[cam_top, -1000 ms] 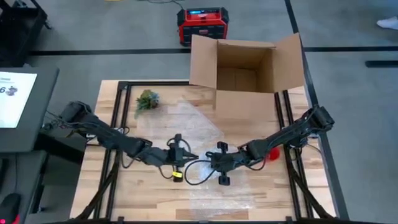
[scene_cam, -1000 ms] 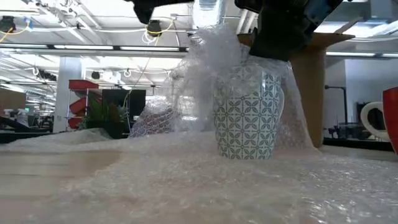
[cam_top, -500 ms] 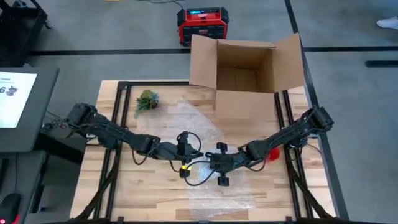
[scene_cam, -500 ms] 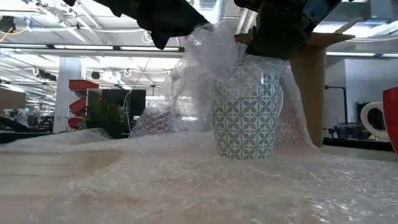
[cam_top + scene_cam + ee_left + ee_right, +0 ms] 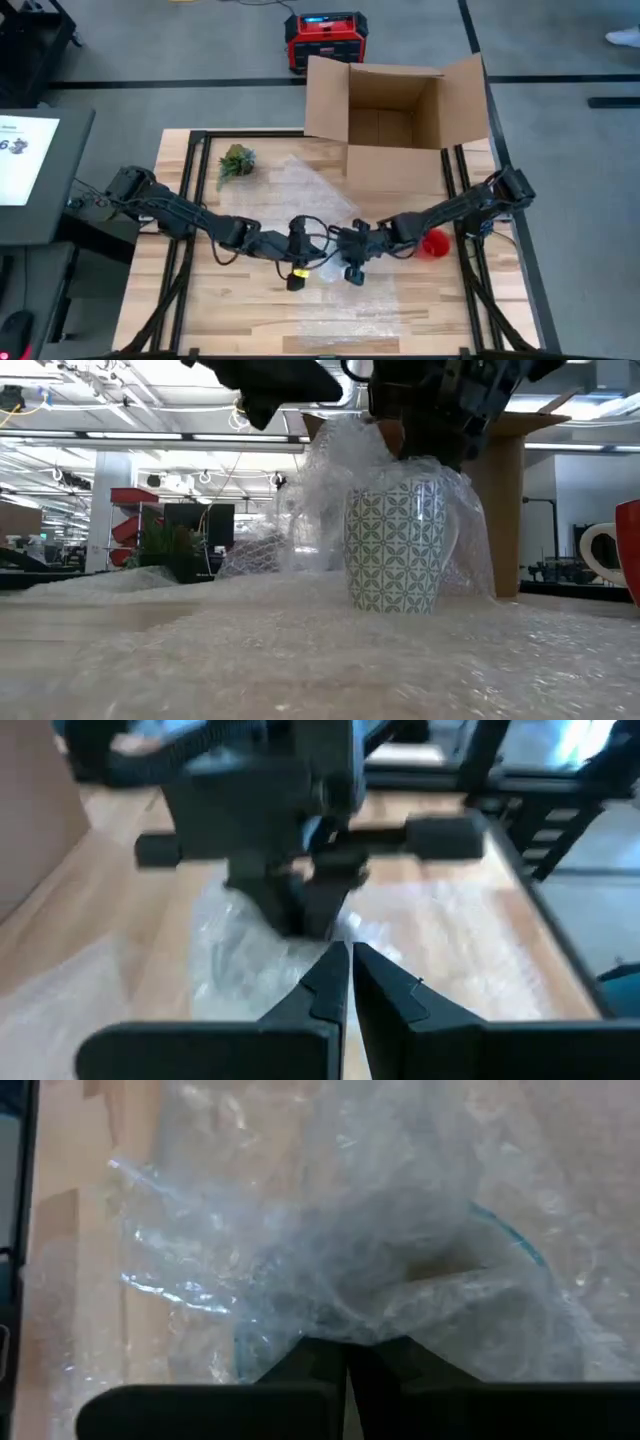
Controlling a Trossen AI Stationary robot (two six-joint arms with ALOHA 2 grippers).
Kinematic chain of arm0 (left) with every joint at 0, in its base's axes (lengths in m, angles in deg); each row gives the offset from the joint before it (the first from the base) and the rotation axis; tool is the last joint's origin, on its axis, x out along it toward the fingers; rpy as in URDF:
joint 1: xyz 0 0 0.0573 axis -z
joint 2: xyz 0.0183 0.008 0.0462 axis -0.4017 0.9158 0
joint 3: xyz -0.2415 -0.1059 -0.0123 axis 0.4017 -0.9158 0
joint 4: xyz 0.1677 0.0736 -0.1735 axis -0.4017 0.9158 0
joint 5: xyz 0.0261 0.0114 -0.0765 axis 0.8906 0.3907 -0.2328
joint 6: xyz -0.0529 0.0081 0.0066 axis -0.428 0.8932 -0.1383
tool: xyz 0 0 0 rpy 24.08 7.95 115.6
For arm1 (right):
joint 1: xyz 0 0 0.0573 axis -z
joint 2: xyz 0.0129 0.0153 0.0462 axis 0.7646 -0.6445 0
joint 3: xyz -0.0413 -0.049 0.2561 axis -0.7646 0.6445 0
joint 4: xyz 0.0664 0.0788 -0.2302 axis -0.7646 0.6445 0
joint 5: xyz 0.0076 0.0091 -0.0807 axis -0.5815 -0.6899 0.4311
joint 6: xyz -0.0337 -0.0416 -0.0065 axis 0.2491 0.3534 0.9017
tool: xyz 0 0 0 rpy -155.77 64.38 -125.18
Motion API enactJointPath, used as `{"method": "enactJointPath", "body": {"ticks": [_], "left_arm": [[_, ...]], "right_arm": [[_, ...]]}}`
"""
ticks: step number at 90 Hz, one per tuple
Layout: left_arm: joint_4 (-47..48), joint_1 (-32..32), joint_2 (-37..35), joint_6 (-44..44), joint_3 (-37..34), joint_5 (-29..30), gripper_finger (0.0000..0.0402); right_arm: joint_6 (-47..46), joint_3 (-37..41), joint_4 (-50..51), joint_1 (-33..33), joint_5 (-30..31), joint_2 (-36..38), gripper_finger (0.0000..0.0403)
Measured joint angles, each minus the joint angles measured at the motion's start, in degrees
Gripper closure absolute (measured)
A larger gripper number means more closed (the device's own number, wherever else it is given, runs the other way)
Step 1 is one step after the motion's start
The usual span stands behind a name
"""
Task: Wrap mug
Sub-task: Wrap the blue patterned mug with the transparent bubble wrap
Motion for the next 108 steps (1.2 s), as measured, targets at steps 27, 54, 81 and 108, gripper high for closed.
{"method": "enactJointPath", "body": {"ticks": [27, 54, 81, 108], "left_arm": [[1.8, 0.0, 0.0, -0.4, 0.0, 0.2, 0.0402], [1.6, 0.7, 0.0, 0.7, 0.0, 0.2, 0.0402], [1.8, 1.4, 0.0, 0.9, 0.0, 0.1, 0.0402], [3.5, 1.4, 0.0, 0.9, 0.0, 0.2, 0.0402]], "right_arm": [[-0.6, -0.3, 3.2, 3.3, -3.0, -2.7, 0.0403], [1.5, -10.8, 18.8, 2.4, -3.8, -4.1, 0.0403], [4.8, -21.1, 29.0, 2.4, -3.7, -4.0, 0.0403], [8.8, -23.7, 25.1, 0.4, -2.7, -4.5, 0.0403]]}}
